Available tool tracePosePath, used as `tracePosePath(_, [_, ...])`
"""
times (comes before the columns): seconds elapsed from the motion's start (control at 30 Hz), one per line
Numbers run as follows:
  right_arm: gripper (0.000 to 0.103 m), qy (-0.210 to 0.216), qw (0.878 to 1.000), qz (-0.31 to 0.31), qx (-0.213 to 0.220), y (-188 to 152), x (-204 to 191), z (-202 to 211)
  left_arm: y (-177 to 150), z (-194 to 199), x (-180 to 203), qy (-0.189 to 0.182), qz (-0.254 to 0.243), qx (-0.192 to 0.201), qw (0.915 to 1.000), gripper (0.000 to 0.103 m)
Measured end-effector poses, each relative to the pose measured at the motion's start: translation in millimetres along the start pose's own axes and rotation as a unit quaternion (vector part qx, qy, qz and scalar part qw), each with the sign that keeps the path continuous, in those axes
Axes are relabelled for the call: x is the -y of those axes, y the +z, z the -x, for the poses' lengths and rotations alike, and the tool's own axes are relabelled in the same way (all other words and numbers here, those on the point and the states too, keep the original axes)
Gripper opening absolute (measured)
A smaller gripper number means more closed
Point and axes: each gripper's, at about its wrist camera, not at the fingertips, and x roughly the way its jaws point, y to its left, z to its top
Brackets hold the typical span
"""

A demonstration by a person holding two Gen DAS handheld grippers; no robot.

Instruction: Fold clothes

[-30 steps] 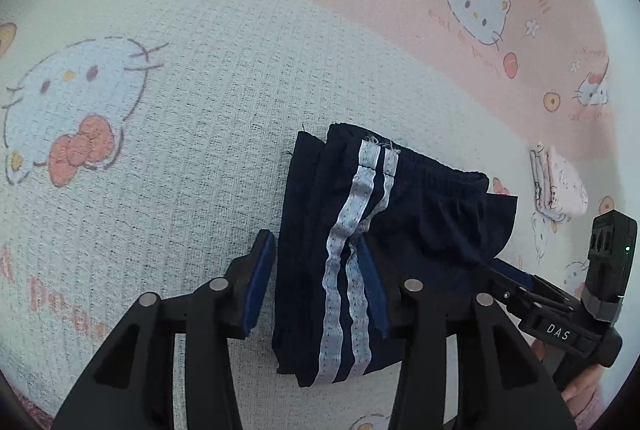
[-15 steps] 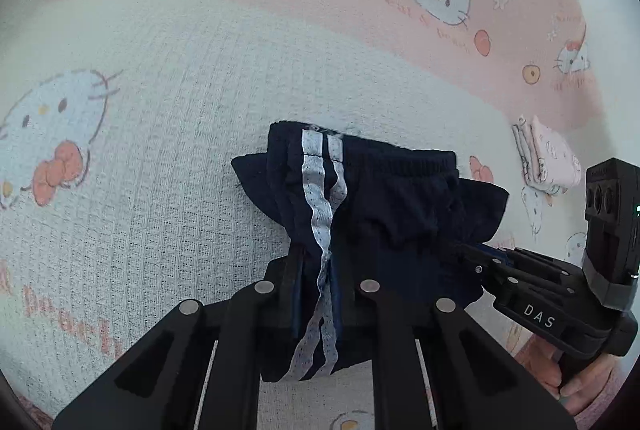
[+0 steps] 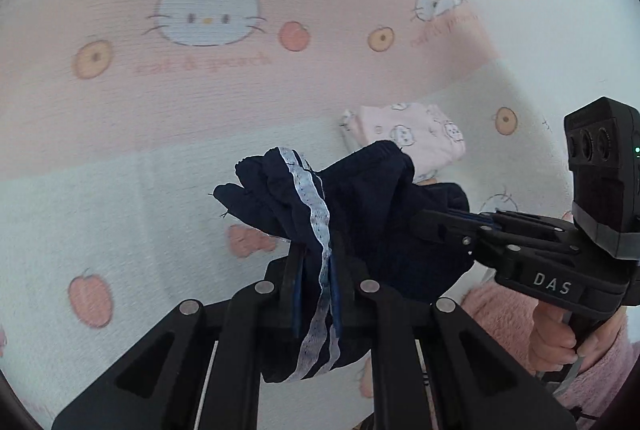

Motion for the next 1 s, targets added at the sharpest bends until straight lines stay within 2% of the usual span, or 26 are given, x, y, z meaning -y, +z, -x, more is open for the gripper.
tracePosePath(0.07, [0.01, -0.024, 1.0, -0.012, 0.011, 23.2, 44.1, 36.5, 22.4, -20.9, 26.1, -0.018, -0.009, 0.002, 0.9998, 0.011])
tracePosePath(0.17, [0.01, -0.064, 0.997, -0.021, 0.027, 54.9, 93.5, 60.9, 53.7, -50.4, 61.0, -0.04, -0.016, 0.018, 0.9989, 0.011])
tracePosePath(0.3, [0.01, -0.101, 0.993, -0.029, 0.057, 90.1, 153.3, 81.3, 84.6, -94.4, 96.0, -0.047, -0.021, 0.029, 0.9983, 0.011])
tracePosePath(0.37, [0.011, -0.113, 0.991, -0.033, 0.068, 104.4, 177.1, 76.1, 93.2, -123.5, 101.3, -0.033, -0.018, 0.008, 0.9992, 0.011])
tracePosePath(0.43, [0.013, -0.125, 0.99, -0.032, 0.057, 111.3, 202.9, 51.7, 98.9, -158.3, 98.1, -0.017, -0.01, -0.023, 0.9995, 0.012])
tracePosePath(0.47, [0.015, -0.139, 0.989, -0.029, 0.048, 112.8, 215.4, 35.3, 99.9, -178.2, 94.2, -0.019, 0.001, -0.046, 0.9988, 0.013])
tracePosePath(0.53, [0.02, -0.192, 0.981, -0.024, -0.006, 106.6, 240.4, -3.7, 98.6, -206.6, 84.4, -0.018, 0.021, -0.096, 0.995, 0.015])
tracePosePath(0.57, [0.02, -0.184, 0.983, -0.027, 0.001, 104.4, 244.5, -3.5, 97.9, -212.9, 81.7, -0.013, 0.023, -0.111, 0.9935, 0.017])
tracePosePath(0.6, [0.022, -0.172, 0.985, -0.031, 0.013, 102.5, 247.6, -0.8, 98.0, -208.5, 81.8, -0.007, 0.014, -0.101, 0.9948, 0.017])
tracePosePath(0.7, [0.028, -0.139, 0.987, -0.055, 0.057, 100.5, 254.4, 22.5, 99.8, -178.6, 86.1, 0.014, -0.012, -0.027, 0.9995, 0.023])
tracePosePath(0.77, [0.028, -0.152, 0.983, -0.055, 0.09, 103.0, 251.8, 40.4, 101.1, -160.9, 91.0, 0.023, -0.025, 0.022, 0.9992, 0.023])
tracePosePath(0.83, [0.028, -0.172, 0.976, -0.048, 0.124, 105.9, 246.5, 56.5, 101.1, -152.5, 101.0, 0.015, -0.047, 0.057, 0.9971, 0.023])
tracePosePath(0.9, [0.028, -0.154, 0.98, -0.025, 0.123, 109.7, 238.8, 56.5, 102.2, -162.3, 108.6, -0.01, -0.069, 0.041, 0.9967, 0.023])
tracePosePath(0.97, [0.028, -0.135, 0.988, 0.007, 0.078, 114.0, 233.9, 36.7, 100.5, -185.1, 115.0, -0.003, -0.084, 0.008, 0.9965, 0.023])
tracePosePath(1.0, [0.028, -0.149, 0.987, 0.013, 0.055, 114.6, 236.4, 22.9, 99.2, -197.1, 115.7, 0.014, -0.091, -0.009, 0.9957, 0.023])
